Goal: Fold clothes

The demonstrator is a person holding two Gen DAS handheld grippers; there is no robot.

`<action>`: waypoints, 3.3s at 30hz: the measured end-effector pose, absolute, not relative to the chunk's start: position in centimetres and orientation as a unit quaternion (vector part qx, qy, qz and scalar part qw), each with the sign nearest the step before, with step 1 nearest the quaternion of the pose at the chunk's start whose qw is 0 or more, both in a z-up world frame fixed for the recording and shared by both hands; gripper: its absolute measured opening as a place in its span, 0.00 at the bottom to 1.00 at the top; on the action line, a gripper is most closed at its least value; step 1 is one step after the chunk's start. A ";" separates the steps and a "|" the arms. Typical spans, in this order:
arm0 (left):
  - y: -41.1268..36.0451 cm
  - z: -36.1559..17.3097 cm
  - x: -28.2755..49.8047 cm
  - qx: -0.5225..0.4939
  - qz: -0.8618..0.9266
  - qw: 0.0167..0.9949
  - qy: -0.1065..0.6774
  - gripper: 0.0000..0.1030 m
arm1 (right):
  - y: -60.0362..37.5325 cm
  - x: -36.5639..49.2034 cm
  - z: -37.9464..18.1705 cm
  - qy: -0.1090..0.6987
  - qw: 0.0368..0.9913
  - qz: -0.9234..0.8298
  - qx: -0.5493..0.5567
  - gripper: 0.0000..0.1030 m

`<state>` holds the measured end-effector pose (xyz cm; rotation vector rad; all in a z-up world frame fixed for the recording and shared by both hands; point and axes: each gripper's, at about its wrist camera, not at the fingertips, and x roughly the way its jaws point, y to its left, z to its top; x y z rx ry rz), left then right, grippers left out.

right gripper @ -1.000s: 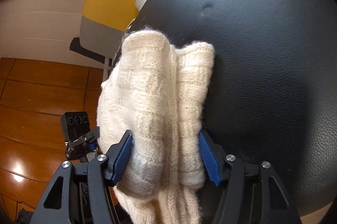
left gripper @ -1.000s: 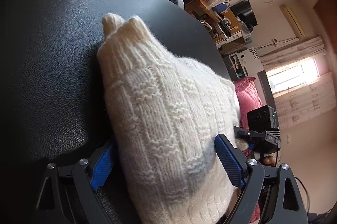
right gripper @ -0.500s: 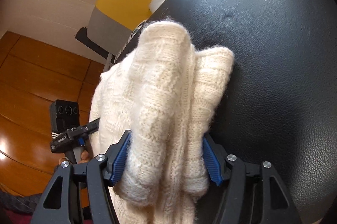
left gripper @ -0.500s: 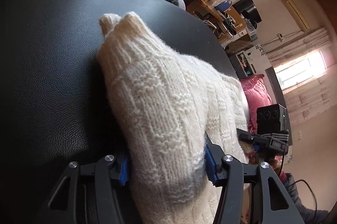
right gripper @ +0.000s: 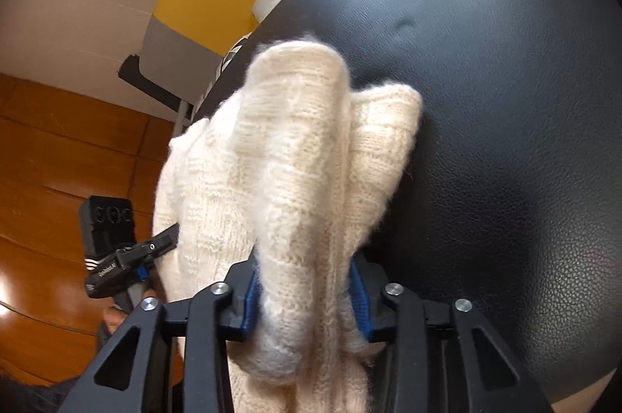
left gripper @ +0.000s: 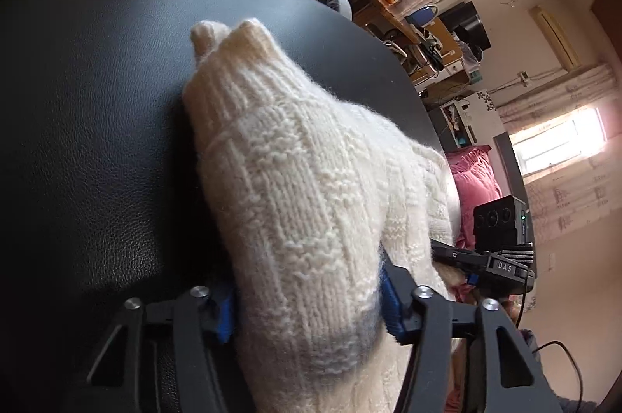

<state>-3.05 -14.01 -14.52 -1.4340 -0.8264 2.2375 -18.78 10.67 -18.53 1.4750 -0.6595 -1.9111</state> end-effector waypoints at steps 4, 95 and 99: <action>-14.1 -14.0 -2.2 -0.486 0.806 0.171 -0.292 0.45 | 9.6 -18.2 -17.5 -0.232 0.314 -0.740 0.548 0.33; -43.5 -11.4 24.2 -0.318 0.790 -0.414 -0.322 0.77 | -43.2 -9.6 -11.5 0.283 0.654 -0.572 0.406 0.37; -41.5 -12.8 23.5 -0.342 0.787 -0.407 -0.313 0.77 | -42.4 -11.3 -14.2 0.278 0.620 -0.587 0.440 0.32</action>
